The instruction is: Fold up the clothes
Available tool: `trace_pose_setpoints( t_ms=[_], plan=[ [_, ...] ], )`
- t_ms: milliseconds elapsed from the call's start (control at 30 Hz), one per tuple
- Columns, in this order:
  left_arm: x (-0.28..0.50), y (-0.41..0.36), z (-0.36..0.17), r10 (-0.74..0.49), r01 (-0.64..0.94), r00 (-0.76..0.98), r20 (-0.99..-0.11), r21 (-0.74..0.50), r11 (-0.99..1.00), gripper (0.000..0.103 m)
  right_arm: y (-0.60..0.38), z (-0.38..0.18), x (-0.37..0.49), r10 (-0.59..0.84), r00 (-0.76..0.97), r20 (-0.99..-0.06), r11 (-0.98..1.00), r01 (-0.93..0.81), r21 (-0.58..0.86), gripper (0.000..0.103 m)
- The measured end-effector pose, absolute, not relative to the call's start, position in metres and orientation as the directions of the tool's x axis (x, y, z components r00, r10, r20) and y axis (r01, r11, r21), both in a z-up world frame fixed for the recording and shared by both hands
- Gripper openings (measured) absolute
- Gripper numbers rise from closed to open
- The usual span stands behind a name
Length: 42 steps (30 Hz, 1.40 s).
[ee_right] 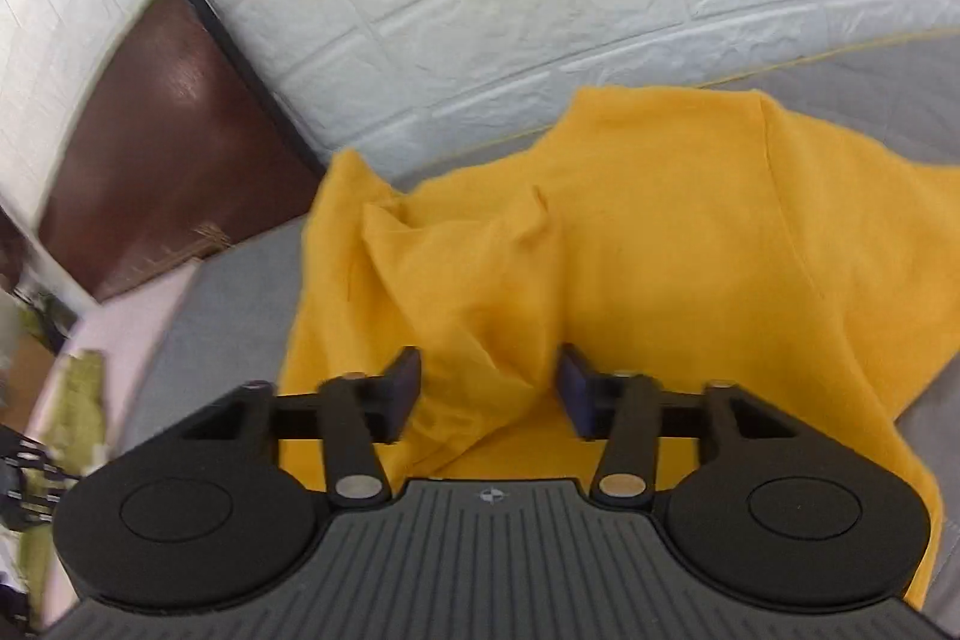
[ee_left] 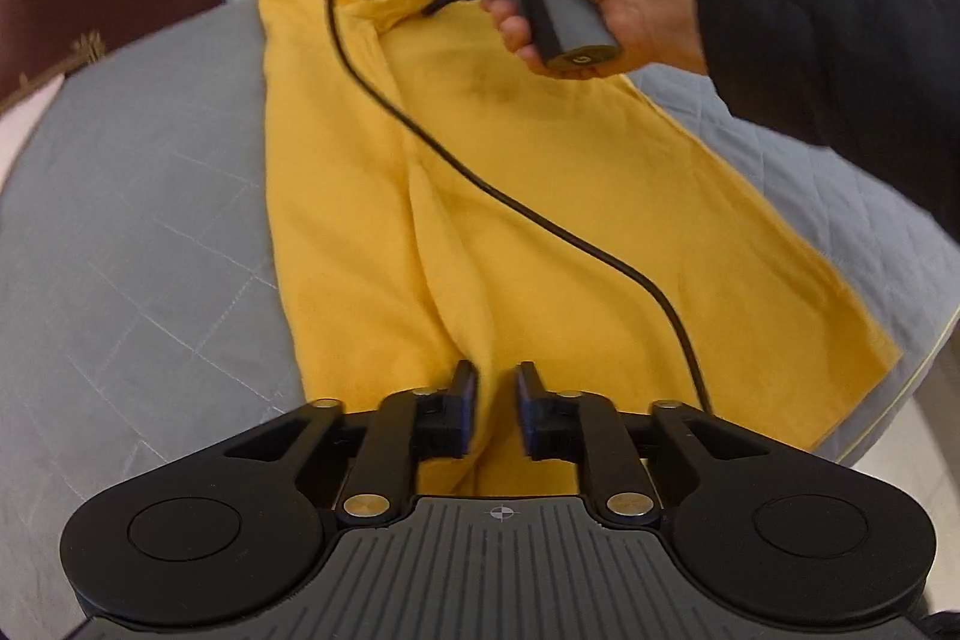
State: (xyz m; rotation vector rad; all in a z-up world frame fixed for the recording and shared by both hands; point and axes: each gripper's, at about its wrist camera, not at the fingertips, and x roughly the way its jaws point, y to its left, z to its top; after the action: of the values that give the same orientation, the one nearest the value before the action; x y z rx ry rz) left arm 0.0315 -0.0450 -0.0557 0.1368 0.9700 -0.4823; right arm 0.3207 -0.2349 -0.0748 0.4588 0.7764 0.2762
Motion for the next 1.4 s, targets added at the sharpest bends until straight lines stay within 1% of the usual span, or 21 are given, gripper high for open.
trace_pose_setpoints(
  t_ms=[33,100,133,167,200,267,300,433,500,567,633,733,833,900,967,1000,1067,1133,1233,1333,1400],
  plan=[
    [0.031,-0.041,-0.052,-0.338,0.444,0.466,-0.818,-0.114,0.889,0.061,-0.244,-0.069,0.313,0.409,0.697,-0.589,0.857,-0.072,0.51,0.074],
    [0.024,-0.026,-0.035,-0.314,0.419,0.517,-0.796,-0.085,0.904,0.062,-0.268,-0.053,0.296,0.425,0.733,-0.531,0.835,-0.09,0.543,0.072],
    [0.019,-0.017,-0.025,-0.297,0.404,0.55,-0.781,-0.062,0.913,0.064,-0.281,-0.045,0.288,0.432,0.75,-0.502,0.823,-0.099,0.56,0.072],
    [0.013,-0.006,-0.012,-0.283,0.38,0.584,-0.76,-0.052,0.923,0.07,-0.298,-0.039,0.281,0.435,0.763,-0.479,0.807,-0.094,0.582,0.072],
    [0.009,0.006,0.003,-0.286,0.354,0.615,-0.735,-0.067,0.933,0.073,-0.319,-0.034,0.276,0.435,0.773,-0.462,0.788,-0.077,0.611,0.072],
    [0.007,0.025,0.028,-0.325,0.326,0.657,-0.68,-0.133,0.936,0.087,-0.363,-0.031,0.271,0.413,0.787,-0.459,0.747,-0.004,0.665,0.073],
    [0.008,0.03,0.037,-0.364,0.331,0.664,-0.653,-0.18,0.926,0.089,-0.385,-0.034,0.269,0.404,0.79,-0.462,0.717,0.041,0.696,0.074],
    [0.031,0.008,0.033,-0.576,0.404,0.546,-0.609,-0.412,0.817,0.09,-0.446,-0.062,0.268,0.443,0.766,-0.465,0.56,0.168,0.811,0.072],
    [0.043,-0.023,0.014,-0.634,0.415,0.463,-0.619,-0.481,0.772,0.09,-0.458,-0.067,0.26,0.486,0.769,-0.417,0.496,0.15,0.855,0.071],
    [0.048,-0.057,-0.006,-0.665,0.422,0.389,-0.638,-0.518,0.744,0.09,-0.465,-0.061,0.247,0.53,0.769,-0.358,0.45,0.102,0.887,0.071],
    [0.045,-0.082,-0.018,-0.687,0.433,0.329,-0.648,-0.543,0.719,0.09,-0.472,-0.042,0.228,0.578,0.766,-0.282,0.414,0.022,0.91,0.071],
    [0.038,-0.104,-0.025,-0.704,0.452,0.279,-0.653,-0.557,0.696,0.09,-0.488,0.002,0.186,0.641,0.758,-0.124,0.348,-0.143,0.926,0.071],
    [0.026,-0.112,-0.026,-0.677,0.474,0.283,-0.68,-0.515,0.715,0.09,-0.508,0.048,0.132,0.637,0.771,0.023,0.323,-0.294,0.9,0.079],
    [0.015,-0.106,-0.02,-0.64,0.49,0.331,-0.694,-0.453,0.745,0.089,-0.518,0.069,0.1,0.617,0.783,0.076,0.339,-0.352,0.873,0.086],
    [0.006,-0.082,-0.007,-0.606,0.474,0.418,-0.677,-0.406,0.781,0.089,-0.517,0.075,0.082,0.628,0.776,0.063,0.357,-0.359,0.862,0.086],
    [0.008,-0.064,0.0,-0.583,0.434,0.462,-0.668,-0.403,0.806,0.089,-0.512,0.072,0.079,0.648,0.76,0.044,0.359,-0.355,0.863,0.086],
    [0.012,-0.02,0.014,-0.523,0.314,0.549,-0.653,-0.418,0.852,0.089,-0.488,0.054,0.082,0.714,0.699,-0.031,0.357,-0.326,0.876,0.086],
    [0.012,0.02,0.027,-0.442,0.194,0.629,-0.64,-0.422,0.886,0.09,-0.448,0.028,0.09,0.792,0.599,-0.12,0.361,-0.3,0.883,0.084],
    [0.008,0.057,0.041,-0.33,0.075,0.699,-0.634,-0.394,0.916,0.09,-0.367,-0.012,0.108,0.888,0.396,-0.234,0.358,-0.276,0.892,0.08],
    [0.003,0.065,0.044,-0.287,0.031,0.706,-0.647,-0.376,0.926,0.09,-0.28,-0.047,0.127,0.934,0.177,-0.311,0.349,-0.263,0.9,0.078],
    [-0.001,0.068,0.042,-0.276,0.01,0.714,-0.644,-0.384,0.923,0.09,-0.237,-0.052,0.145,0.928,0.116,-0.353,0.371,-0.289,0.882,0.078]
  ],
)
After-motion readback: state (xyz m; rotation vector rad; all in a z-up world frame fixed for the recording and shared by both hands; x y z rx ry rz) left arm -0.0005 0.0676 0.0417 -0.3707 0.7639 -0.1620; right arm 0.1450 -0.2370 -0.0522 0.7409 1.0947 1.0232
